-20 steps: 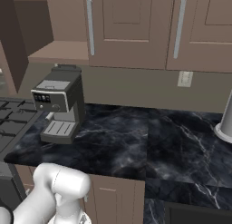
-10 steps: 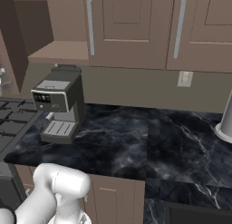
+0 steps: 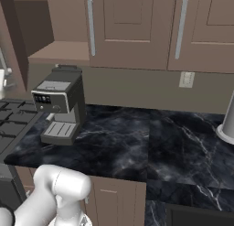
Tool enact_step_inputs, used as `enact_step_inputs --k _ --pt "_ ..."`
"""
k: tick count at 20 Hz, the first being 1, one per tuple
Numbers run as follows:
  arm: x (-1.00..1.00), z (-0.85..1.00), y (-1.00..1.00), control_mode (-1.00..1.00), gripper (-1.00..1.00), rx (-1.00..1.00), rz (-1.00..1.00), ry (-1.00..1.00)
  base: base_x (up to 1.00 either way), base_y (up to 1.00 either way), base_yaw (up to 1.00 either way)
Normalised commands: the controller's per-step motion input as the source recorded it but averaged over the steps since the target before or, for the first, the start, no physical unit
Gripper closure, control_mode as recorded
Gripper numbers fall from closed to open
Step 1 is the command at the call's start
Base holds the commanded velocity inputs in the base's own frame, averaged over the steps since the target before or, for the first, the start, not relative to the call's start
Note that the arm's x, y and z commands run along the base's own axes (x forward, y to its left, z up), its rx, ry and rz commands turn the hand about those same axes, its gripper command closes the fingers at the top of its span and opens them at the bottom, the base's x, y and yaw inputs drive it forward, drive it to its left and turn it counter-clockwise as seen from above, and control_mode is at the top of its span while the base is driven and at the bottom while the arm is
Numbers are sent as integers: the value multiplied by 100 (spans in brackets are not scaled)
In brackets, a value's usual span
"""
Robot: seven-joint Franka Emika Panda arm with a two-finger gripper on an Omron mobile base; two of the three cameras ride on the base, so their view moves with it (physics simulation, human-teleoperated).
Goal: Close all open cabinet doors.
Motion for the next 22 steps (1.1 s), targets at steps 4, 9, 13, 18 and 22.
enact_step_inputs --k 4,9,13,18,22 --pt "21 -1 -3 -100 -100 0 -15 -1 0 0 0" --pt "45 0 -7 -100 -100 1 -2 -1 0 0 0" --pt "52 -4 -14 -100 -100 4 14 -4 0 0 0" --pt "39 -1 -29 -100 -100 4 17 -2 0 0 0" --pt "21 0 -47 -100 -100 3 15 -1 0 0 0"
